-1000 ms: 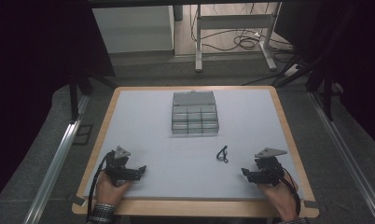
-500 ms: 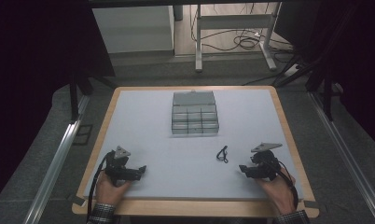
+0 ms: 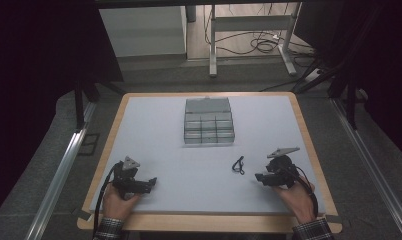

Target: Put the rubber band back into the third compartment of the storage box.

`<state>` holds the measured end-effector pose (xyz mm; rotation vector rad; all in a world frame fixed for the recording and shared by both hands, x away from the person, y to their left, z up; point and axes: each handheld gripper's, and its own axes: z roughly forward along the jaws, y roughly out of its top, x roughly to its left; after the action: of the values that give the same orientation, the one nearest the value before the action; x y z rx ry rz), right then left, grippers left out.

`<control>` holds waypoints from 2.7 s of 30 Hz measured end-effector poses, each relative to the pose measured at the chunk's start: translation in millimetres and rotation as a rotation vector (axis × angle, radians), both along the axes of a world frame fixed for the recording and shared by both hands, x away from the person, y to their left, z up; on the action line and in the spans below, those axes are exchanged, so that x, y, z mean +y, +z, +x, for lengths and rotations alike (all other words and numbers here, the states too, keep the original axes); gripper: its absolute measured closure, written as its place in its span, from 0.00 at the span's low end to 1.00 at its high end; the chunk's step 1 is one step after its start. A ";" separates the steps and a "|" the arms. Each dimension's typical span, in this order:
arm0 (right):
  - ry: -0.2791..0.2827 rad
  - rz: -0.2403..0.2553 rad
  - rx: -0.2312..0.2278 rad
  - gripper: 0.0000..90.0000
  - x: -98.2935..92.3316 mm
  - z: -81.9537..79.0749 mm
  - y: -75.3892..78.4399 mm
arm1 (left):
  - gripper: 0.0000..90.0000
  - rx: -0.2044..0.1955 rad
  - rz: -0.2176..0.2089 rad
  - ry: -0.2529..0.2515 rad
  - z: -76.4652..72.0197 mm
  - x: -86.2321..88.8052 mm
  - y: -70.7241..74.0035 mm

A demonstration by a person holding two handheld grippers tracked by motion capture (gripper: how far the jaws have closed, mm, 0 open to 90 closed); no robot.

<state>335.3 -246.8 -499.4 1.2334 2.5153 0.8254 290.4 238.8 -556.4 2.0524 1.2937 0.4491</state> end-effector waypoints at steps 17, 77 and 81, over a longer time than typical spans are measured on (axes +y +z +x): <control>0.023 -0.014 0.050 0.49 5.8 13.0 6.4 | 0.00 0.000 0.000 0.000 0.0 0.0 0.0; 0.229 -0.364 0.273 0.72 102.0 63.9 7.5 | 0.00 0.000 -0.003 0.001 0.0 0.0 0.0; 0.213 -0.362 0.303 0.78 104.7 67.2 7.5 | 0.00 0.000 -0.002 0.001 0.0 0.0 0.0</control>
<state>402.5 -142.1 -491.9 1.0456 2.9040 0.2084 290.4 238.8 -556.4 2.0501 1.2943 0.4479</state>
